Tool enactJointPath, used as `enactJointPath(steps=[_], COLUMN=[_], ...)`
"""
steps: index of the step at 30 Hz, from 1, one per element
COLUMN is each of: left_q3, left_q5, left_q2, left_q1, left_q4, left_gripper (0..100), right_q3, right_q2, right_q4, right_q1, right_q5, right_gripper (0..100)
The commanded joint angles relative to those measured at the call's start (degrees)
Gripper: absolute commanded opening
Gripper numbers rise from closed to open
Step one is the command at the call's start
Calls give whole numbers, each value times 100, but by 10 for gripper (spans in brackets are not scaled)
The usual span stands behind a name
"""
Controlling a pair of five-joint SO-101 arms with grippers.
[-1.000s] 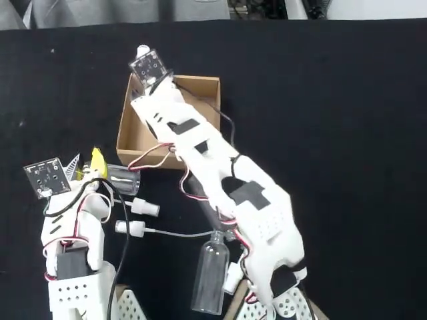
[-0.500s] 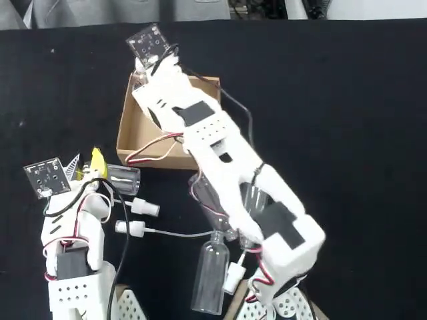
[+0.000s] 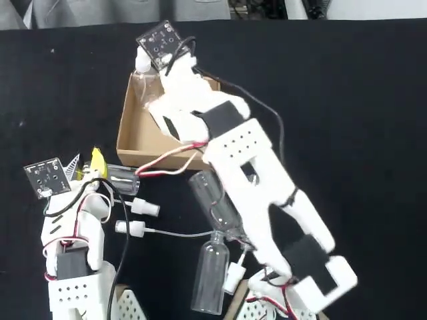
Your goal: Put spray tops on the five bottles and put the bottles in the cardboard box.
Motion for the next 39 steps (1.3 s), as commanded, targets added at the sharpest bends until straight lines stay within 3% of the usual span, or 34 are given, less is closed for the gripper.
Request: enactJointPath(steps=[1, 24, 33, 39], left_q3=[145, 145, 145, 145], left_q5=[-62, -62, -62, -62], left_q2=[-26, -9, -9, -9], left_q1=[-84, -84, -84, -84], left_q4=[-123, -123, -123, -123], left_gripper=[116, 116, 116, 116], right_q3=[-92, 75, 778, 1086], right_q2=[-593, -1033, -1033, -1033], right_q4=[765, 3895, 3859, 3851], right_q1=[-88, 431, 352, -158], right_q5=[-9, 0, -18, -53], right_gripper=[271, 271, 272, 272])
